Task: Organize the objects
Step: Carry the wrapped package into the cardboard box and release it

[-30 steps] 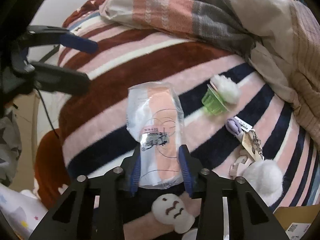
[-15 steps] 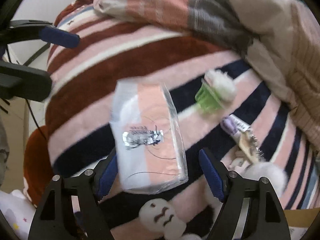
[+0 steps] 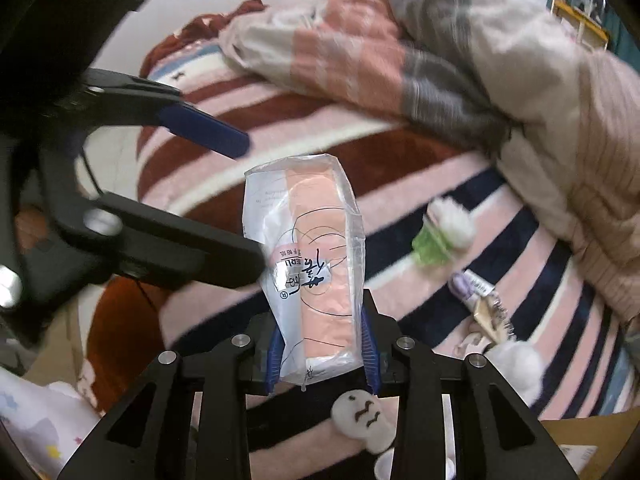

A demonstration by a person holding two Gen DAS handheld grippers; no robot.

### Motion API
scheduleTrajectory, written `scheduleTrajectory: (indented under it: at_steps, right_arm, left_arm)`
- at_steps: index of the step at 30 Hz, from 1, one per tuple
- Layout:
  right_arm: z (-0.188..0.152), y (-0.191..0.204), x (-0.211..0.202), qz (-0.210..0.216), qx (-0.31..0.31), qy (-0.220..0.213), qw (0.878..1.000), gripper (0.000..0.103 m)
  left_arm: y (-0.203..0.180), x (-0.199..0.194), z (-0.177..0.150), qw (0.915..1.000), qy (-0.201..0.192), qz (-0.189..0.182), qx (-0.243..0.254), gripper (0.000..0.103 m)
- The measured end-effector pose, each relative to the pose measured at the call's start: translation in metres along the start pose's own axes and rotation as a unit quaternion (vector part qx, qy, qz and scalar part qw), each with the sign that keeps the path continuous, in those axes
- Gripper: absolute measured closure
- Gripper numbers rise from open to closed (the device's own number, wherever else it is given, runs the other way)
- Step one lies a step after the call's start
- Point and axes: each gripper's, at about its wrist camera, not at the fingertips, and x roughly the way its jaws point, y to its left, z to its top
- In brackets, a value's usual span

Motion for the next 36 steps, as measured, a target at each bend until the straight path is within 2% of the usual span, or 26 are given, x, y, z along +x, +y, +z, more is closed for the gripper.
scheduleTrajectory:
  at_steps: [3,6,8,11,21,26,36]
  right_arm:
    - [0.006,0.008,-0.025,-0.007,-0.009,-0.017,1.000,0.075]
    - [0.010,0.010,-0.045,-0.017,-0.008,-0.026,0.999,0.077]
    - [0.011,0.010,-0.060,-0.029,-0.004,-0.029,0.999,0.079]
    - [0.009,0.003,-0.081,-0.045,0.007,-0.039,0.998,0.080]
    - [-0.013,-0.036,-0.154,-0.103,0.046,-0.075,0.991,0.082]
    - [-0.038,-0.065,-0.184,-0.122,0.084,-0.078,0.986,0.082]
    - [-0.091,-0.113,-0.207,-0.133,0.153,-0.068,0.977,0.082]
  left_arm:
    - [-0.011,-0.014,0.008,0.9997,-0.016,-0.019,0.005,0.028]
    - [-0.022,-0.026,0.017,0.9994,-0.028,-0.010,0.015,0.037]
    - [-0.029,-0.033,0.025,0.9993,-0.032,-0.005,0.018,0.048]
    - [-0.044,-0.043,0.036,0.9987,-0.040,-0.008,0.031,0.053]
    - [-0.129,-0.054,0.086,0.9917,-0.065,-0.004,0.111,0.054]
    - [-0.174,-0.040,0.107,0.9867,-0.058,-0.017,0.151,0.055]
    - [-0.247,0.002,0.124,0.9782,-0.029,-0.020,0.205,0.055]
